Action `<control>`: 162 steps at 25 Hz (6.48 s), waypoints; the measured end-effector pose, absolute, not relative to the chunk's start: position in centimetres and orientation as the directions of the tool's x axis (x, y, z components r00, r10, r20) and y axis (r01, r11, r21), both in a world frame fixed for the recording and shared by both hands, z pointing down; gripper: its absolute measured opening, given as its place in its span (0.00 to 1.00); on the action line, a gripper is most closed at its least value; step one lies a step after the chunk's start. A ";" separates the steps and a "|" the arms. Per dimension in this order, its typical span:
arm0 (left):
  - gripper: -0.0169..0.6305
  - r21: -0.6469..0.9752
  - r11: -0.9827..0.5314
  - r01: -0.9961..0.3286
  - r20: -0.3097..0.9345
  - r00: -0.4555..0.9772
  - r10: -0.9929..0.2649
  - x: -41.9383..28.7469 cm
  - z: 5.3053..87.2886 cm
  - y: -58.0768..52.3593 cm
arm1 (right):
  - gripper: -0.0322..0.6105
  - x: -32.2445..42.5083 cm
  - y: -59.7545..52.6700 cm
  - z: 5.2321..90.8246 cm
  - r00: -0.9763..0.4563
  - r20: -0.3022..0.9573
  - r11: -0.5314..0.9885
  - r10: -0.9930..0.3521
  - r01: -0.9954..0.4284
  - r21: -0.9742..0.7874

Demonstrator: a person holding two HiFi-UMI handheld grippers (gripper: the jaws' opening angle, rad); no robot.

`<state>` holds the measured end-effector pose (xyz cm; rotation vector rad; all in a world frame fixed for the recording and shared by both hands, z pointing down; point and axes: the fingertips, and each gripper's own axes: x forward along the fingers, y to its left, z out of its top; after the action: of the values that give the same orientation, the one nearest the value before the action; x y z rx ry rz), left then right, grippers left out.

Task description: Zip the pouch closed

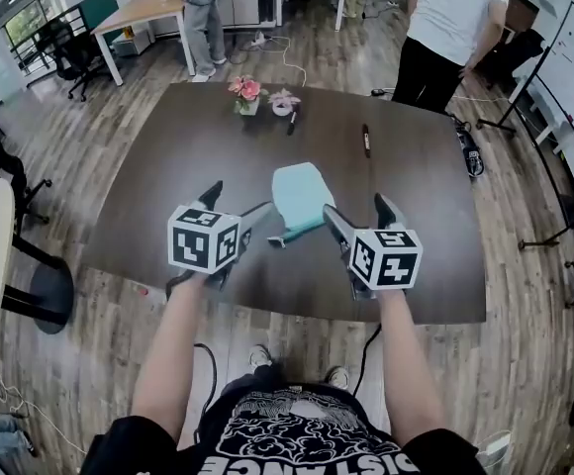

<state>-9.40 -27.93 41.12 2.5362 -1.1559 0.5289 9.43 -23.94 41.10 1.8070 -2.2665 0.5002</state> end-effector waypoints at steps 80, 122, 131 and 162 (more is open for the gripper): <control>0.07 0.208 -0.957 -0.205 0.736 0.676 0.015 -4.0 60.6 -24.3 | 0.63 6.9 -21.3 53.8 -0.140 0.605 0.032 -0.783 -0.982 -0.186; 0.06 0.267 -0.908 -0.322 0.653 0.754 -0.075 -1.7 49.2 -29.0 | 0.46 2.0 -28.2 47.4 -0.506 0.454 0.407 -0.734 -0.862 -0.302; 0.06 0.257 -0.912 -0.320 0.648 0.757 -0.083 0.0 48.6 -30.0 | 0.35 2.4 -29.4 47.6 -0.563 0.435 0.451 -0.703 -0.826 -0.339; 0.06 0.275 -0.838 -0.471 0.682 0.710 -0.175 0.4 49.9 -31.1 | 0.06 1.8 -31.0 49.5 -0.702 0.409 0.545 -0.583 -0.711 -0.444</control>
<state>0.36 -31.10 49.88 2.4825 -0.4978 0.9285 1.78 -31.02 49.45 1.0924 -2.5686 0.8826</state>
